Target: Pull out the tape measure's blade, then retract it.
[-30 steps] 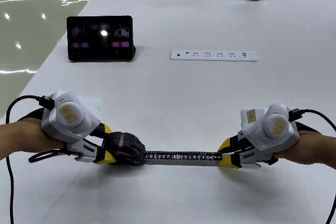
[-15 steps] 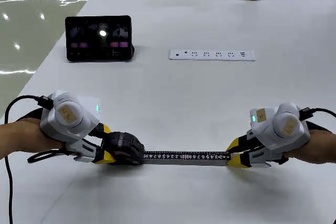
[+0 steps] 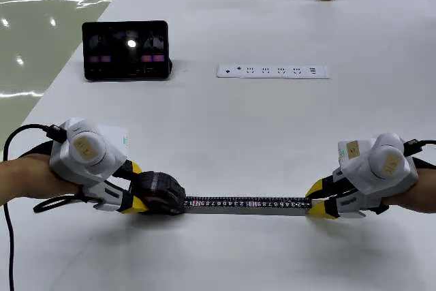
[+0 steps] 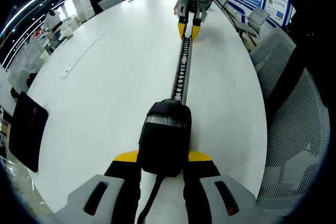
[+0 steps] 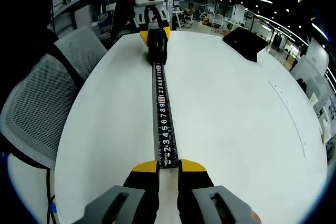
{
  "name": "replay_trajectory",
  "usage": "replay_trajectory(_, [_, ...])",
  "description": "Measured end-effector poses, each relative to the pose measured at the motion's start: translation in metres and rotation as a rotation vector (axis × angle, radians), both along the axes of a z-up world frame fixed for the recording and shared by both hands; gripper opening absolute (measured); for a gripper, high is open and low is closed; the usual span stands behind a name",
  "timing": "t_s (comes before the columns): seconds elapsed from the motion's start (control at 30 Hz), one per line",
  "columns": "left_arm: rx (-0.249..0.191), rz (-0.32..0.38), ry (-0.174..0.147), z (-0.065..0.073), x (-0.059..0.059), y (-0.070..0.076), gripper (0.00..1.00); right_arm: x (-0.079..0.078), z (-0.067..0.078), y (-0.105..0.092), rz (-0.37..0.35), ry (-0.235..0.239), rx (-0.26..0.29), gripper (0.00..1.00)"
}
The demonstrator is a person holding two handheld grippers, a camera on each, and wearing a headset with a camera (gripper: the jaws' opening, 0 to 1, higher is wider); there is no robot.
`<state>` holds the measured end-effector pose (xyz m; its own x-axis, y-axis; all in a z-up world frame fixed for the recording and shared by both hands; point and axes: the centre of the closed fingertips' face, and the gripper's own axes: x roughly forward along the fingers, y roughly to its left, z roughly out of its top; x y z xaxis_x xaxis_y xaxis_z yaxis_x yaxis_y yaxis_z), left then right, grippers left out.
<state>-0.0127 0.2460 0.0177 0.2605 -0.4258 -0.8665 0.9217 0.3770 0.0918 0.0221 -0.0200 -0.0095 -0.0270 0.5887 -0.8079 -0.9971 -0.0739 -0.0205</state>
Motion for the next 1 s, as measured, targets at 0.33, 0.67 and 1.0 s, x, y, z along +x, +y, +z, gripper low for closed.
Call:
replay_trajectory(0.33, [0.006,0.001,-0.003,0.0006,-0.0012,-0.0014,0.25,0.0000,-0.0001,-0.0025,0.004,-0.007,-0.013,0.10])
replay_trajectory(0.67, [0.021,-0.011,-0.011,0.0021,-0.0021,-0.0037,0.26,-0.0008,-0.0009,-0.0023,0.022,-0.015,-0.043,0.11])
replay_trajectory(1.0, [0.034,-0.016,-0.013,0.0027,-0.0018,-0.0044,0.26,-0.0014,-0.0019,-0.0021,0.043,-0.028,-0.070,0.12])
